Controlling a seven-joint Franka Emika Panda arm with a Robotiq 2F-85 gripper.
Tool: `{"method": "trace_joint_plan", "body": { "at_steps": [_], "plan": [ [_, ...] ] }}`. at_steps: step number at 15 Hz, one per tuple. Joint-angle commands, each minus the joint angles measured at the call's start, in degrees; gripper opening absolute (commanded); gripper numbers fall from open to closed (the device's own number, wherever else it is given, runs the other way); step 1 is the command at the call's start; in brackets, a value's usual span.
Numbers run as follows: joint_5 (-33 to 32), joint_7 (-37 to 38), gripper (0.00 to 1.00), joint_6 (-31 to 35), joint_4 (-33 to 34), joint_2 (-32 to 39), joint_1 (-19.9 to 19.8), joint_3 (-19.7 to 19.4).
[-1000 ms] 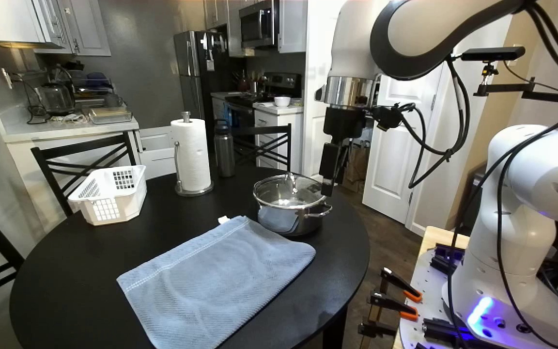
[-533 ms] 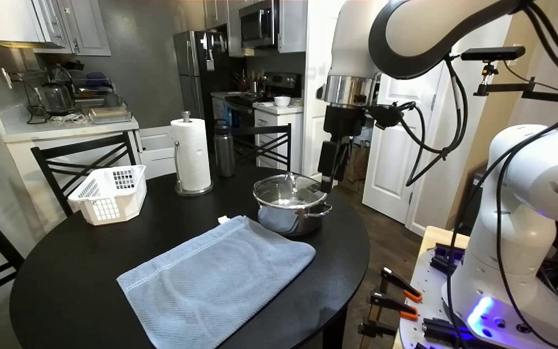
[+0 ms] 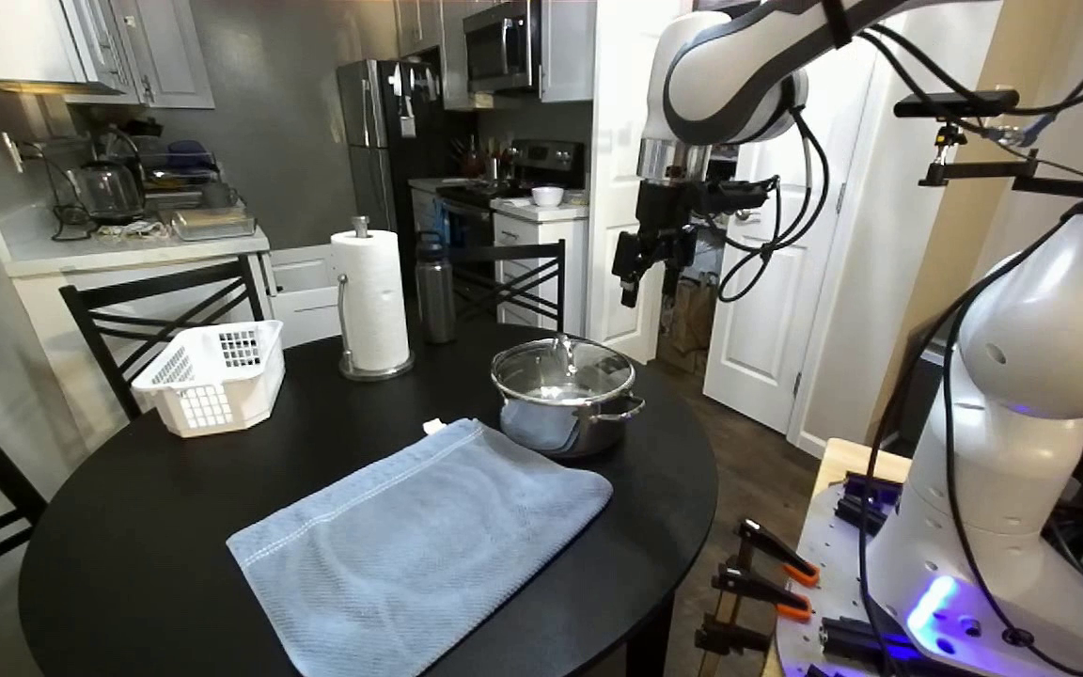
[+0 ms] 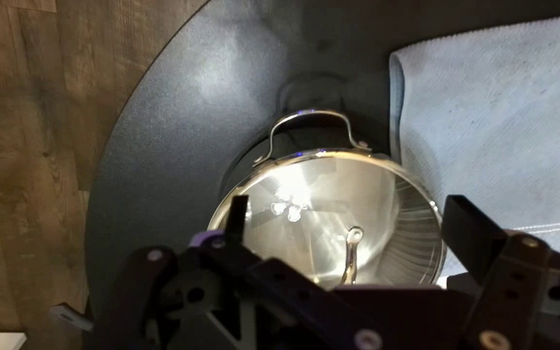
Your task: Pick up the clear pan lid and put it on the blue towel
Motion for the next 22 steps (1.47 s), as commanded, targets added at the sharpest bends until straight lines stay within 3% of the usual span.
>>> {"method": "trace_joint_plan", "body": {
  "at_steps": [1, 11, 16, 22],
  "plan": [
    [0.89, 2.98, 1.00, 3.01, 8.89, 13.49, 1.24, 0.01],
    [4.08, 11.33, 1.00, 2.20, 22.39, 31.79, 3.45, -0.91],
    [7.02, 13.07, 1.00, 3.86, 24.47, 35.04, 3.75, -1.19],
    [3.65, 23.35, 1.00, 3.42, 25.91, 37.27, 4.55, -2.81]
  ]
}}
